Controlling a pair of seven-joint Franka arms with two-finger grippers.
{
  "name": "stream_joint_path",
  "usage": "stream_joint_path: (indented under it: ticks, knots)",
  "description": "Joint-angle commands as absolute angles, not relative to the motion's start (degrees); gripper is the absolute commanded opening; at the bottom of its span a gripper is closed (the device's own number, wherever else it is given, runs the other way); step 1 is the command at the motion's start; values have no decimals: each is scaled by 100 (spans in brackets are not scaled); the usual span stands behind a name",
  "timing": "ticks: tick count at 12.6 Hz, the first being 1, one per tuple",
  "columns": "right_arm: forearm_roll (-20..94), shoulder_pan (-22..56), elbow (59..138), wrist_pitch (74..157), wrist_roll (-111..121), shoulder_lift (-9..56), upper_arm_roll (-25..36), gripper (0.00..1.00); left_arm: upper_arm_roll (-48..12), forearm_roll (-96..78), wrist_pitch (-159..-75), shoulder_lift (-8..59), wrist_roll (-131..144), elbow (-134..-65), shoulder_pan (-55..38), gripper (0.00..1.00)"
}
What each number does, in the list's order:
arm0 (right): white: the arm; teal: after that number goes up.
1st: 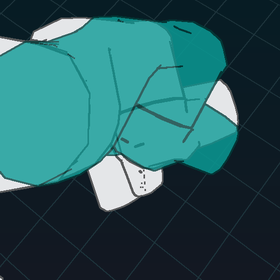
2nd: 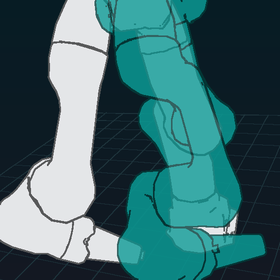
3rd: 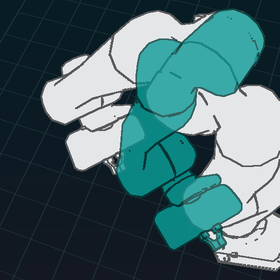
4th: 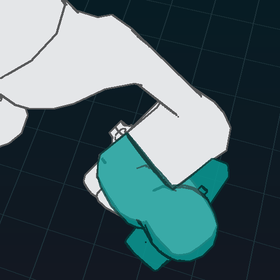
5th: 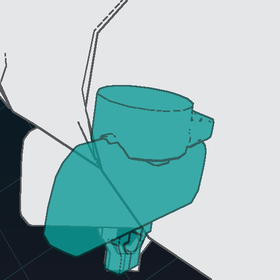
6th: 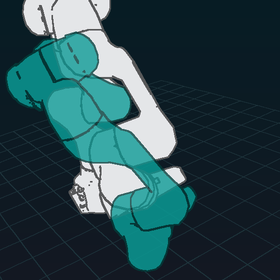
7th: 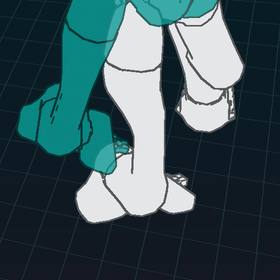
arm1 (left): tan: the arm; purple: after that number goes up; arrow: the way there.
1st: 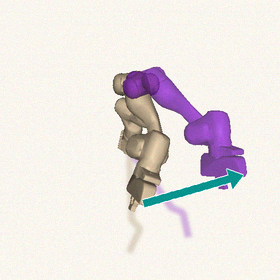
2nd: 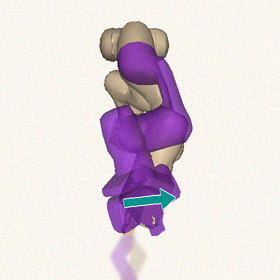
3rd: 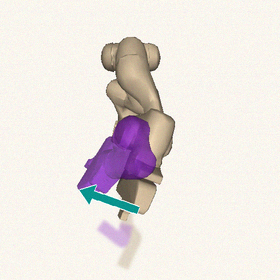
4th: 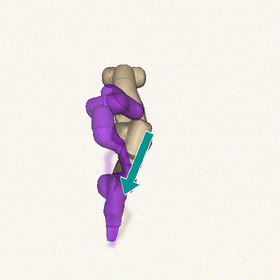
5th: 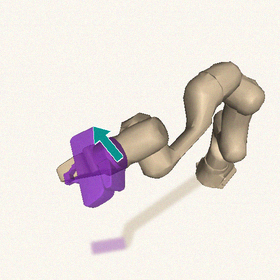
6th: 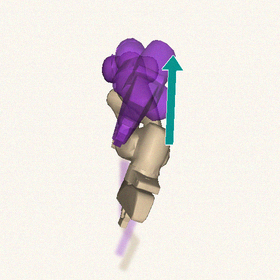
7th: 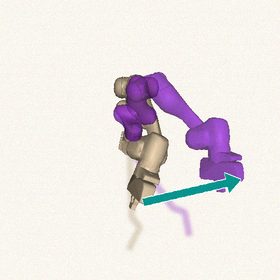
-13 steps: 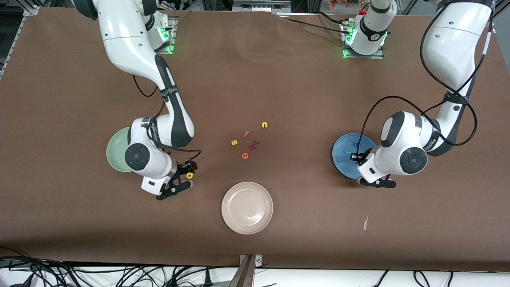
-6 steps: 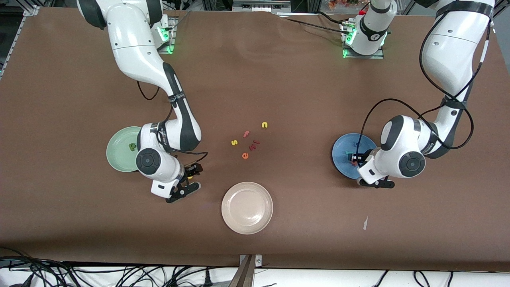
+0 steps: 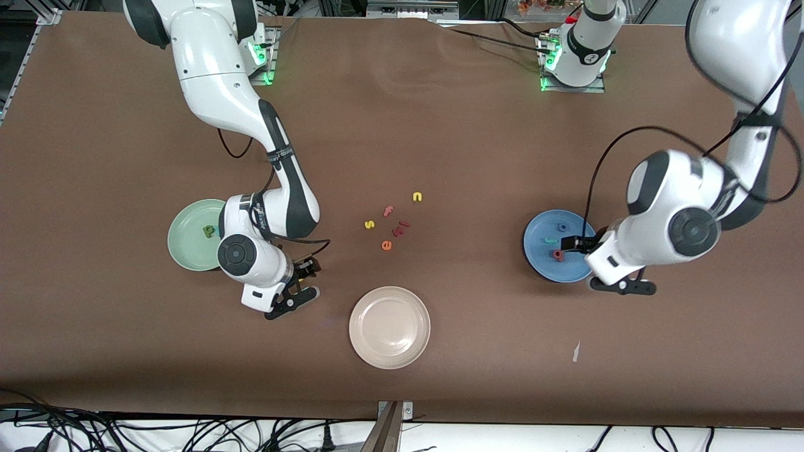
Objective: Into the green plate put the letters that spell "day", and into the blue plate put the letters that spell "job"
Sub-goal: 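Place the pink b on the blue plate while the right gripper reaches the a, then grasp the yellow a with the right gripper while the left gripper withdraws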
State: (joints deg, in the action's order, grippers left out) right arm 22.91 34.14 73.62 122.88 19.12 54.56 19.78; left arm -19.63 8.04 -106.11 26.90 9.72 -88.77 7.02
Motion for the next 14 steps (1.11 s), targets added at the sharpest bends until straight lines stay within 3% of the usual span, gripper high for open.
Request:
stream_joint_path:
  ticks: [1,3,4,6,9,12,14]
  knots:
    - [2417,3392,7295,12164,1977,5520,1960,76,-1978,853,-10338,1804,809,-8983,791,100]
    - [2417,3393,7365,12155,1978,5502,1960,74,-1978,687,-9750,1556,817,-8555,800,100]
    - [2417,3401,7435,12164,1969,5485,1960,68,-1943,512,-9329,1573,826,-8134,817,100]
    - [2417,3401,7593,12155,1978,5397,1960,61,-1558,265,-9211,1416,669,-7989,782,100]
    - [2417,3401,7620,12164,1978,5388,1960,42,-266,44,-9220,705,290,-8558,-366,100]
    - [2417,3410,7638,12164,1986,5388,1960,37,-237,79,-9474,38,299,-9410,-378,100]
    - [2417,3419,7664,12208,1986,5388,1960,27,-237,79,-9483,-167,308,-9659,-387,100]
